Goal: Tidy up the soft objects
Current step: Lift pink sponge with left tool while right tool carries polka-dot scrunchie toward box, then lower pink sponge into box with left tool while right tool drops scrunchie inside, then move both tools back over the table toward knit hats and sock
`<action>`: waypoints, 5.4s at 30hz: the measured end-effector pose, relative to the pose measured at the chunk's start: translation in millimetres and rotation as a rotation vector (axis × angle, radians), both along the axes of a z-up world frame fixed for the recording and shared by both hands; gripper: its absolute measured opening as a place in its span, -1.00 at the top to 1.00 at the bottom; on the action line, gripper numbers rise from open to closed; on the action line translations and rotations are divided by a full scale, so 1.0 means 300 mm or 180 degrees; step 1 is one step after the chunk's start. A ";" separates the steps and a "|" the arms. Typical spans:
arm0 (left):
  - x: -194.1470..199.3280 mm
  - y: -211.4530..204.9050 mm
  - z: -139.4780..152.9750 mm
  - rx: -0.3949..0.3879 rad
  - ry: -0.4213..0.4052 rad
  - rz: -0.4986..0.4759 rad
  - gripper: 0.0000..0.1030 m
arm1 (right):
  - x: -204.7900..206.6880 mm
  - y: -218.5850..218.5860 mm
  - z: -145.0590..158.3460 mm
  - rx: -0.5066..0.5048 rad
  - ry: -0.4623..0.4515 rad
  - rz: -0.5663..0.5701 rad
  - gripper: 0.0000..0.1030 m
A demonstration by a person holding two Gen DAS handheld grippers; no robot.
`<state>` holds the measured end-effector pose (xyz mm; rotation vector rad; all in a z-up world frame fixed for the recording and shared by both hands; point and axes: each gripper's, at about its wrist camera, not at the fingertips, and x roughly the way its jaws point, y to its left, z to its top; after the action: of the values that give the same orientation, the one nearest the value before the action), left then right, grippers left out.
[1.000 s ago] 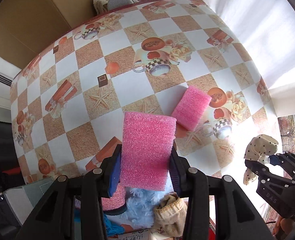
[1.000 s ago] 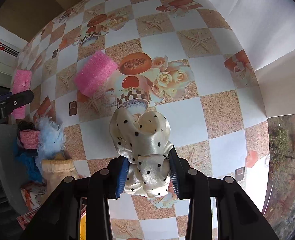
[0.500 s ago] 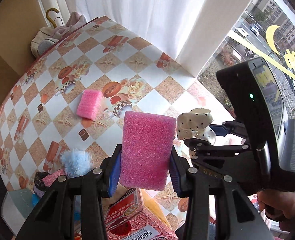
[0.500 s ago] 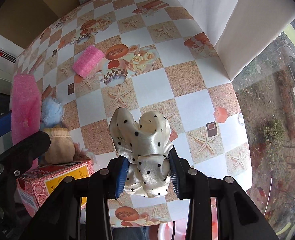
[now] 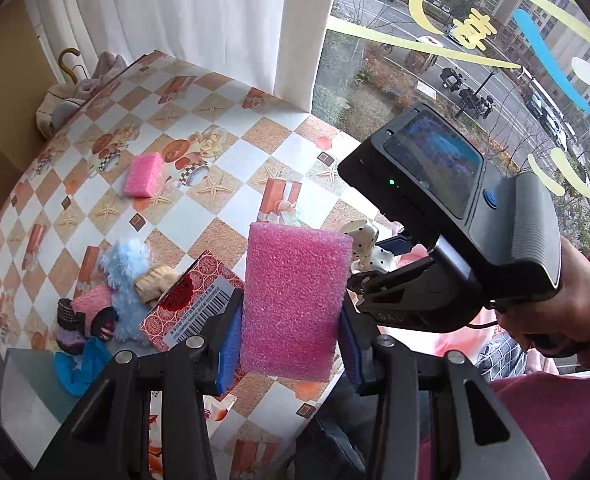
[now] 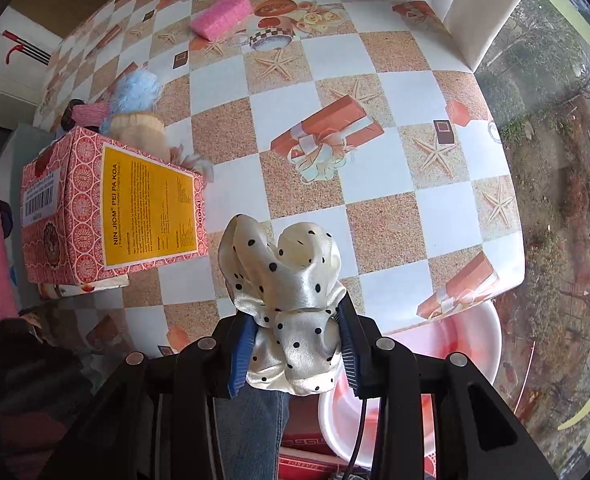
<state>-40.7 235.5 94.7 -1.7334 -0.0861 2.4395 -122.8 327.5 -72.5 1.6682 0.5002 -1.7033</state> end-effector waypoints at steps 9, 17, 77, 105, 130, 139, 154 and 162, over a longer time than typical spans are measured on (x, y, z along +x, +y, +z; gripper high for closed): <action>0.255 -0.233 0.012 -0.0105 -0.0042 0.0841 0.10 | 0.302 -0.108 0.001 0.0018 -0.0122 0.0900 0.25; 0.476 -0.432 -0.062 -0.0193 -0.0327 0.1721 0.10 | 0.463 -0.280 0.128 -0.0131 0.0129 0.1589 0.25; 0.884 -0.879 -0.288 -0.0149 -0.0802 0.3597 0.10 | 0.824 -1.062 0.325 -0.0399 0.0706 0.2631 0.25; 0.895 -0.887 -0.325 -0.0029 -0.0885 0.3677 0.10 | 0.879 -1.145 0.300 -0.0477 0.0574 0.2744 0.25; 0.646 -0.878 -0.041 0.0188 0.0053 0.3170 -0.87 | 0.412 -0.920 0.430 -0.0554 -0.0140 0.1556 -1.00; 0.241 -0.888 -0.170 0.0475 -0.0532 0.2717 -0.87 | 0.000 -0.738 0.390 -0.0167 -0.0081 0.1053 -1.00; -0.033 -0.980 -0.586 0.0395 -0.1745 0.2796 -0.87 | -0.038 -0.889 -0.151 0.0602 -0.1090 0.1686 -1.00; -0.052 -0.989 -0.648 0.0254 -0.1959 0.2813 -0.88 | -0.010 -0.924 -0.245 0.0780 -0.1115 0.1975 -1.00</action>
<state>-56.2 -61.2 -99.7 -2.7405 -1.2208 2.1279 -125.8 50.2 -146.0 1.6929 0.9609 -0.9103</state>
